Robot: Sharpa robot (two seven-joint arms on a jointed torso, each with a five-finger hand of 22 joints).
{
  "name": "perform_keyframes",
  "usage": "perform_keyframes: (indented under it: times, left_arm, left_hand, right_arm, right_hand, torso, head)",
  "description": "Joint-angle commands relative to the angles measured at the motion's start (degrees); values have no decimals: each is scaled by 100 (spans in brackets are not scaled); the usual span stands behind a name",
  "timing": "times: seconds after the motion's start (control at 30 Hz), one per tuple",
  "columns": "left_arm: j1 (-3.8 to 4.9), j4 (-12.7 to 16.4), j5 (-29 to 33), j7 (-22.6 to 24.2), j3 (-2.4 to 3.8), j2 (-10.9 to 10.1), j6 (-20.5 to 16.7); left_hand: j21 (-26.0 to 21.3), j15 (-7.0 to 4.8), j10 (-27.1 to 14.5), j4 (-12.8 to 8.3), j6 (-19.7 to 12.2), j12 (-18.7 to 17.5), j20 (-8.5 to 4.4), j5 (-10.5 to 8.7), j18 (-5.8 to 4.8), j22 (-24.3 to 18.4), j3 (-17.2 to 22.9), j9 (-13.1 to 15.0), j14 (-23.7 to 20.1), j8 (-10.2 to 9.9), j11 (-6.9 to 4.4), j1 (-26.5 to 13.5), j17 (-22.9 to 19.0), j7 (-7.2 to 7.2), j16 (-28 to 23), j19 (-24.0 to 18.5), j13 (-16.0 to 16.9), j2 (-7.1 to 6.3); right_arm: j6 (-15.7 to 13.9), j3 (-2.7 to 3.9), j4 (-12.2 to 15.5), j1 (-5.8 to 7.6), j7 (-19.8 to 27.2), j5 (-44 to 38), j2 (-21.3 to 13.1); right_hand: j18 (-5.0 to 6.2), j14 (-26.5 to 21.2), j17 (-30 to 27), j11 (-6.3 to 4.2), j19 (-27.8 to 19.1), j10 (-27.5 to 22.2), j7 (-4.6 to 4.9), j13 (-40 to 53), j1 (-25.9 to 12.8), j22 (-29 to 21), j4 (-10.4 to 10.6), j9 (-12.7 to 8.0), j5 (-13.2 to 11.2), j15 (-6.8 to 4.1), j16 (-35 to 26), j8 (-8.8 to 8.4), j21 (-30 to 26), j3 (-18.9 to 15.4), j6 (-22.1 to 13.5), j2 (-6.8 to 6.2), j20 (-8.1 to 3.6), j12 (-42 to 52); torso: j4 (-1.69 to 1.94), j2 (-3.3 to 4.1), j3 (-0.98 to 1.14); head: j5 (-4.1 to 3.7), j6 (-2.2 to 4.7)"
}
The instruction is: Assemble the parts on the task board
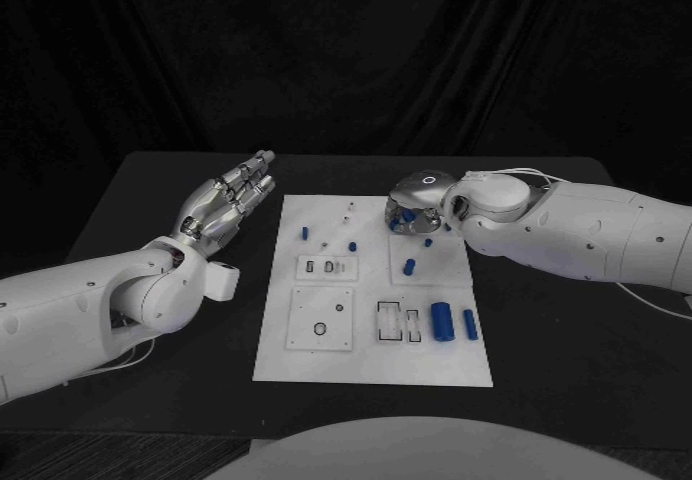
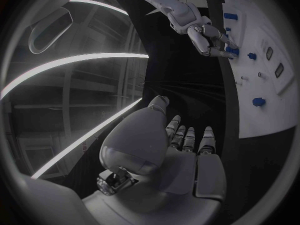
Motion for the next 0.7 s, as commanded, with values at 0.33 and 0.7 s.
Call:
perform_keyframes:
  times: [0.33,0.7]
  left_arm:
    - [14,-1,-9,517,5,-1,132]
    - [14,-8,-9,591,5,26,97]
  left_hand:
    - [-34,71,17,-31,127,48,70,40,97,-10,88,15,-3,44,82,-28,-5,39,-21,4,15,23]
    - [-34,100,97,-84,298,178,110,83,102,-10,157,32,-3,99,140,-30,-5,91,-21,4,43,-3]
  right_arm:
    - [-715,1,229,54,187,409,-189]
    - [-675,30,157,390,23,826,62]
  right_hand:
    - [-103,60,72,10,31,391,71,20,177,138,-96,60,-37,-18,71,80,98,252,320,-33,-32,34]
    - [-108,66,109,19,46,426,78,12,114,182,-69,66,-105,-18,99,68,122,254,353,-91,-30,5]
  torso:
    - [4,-13,0]
    - [9,-16,0]
  head:
    - [61,-12]
    - [68,7]
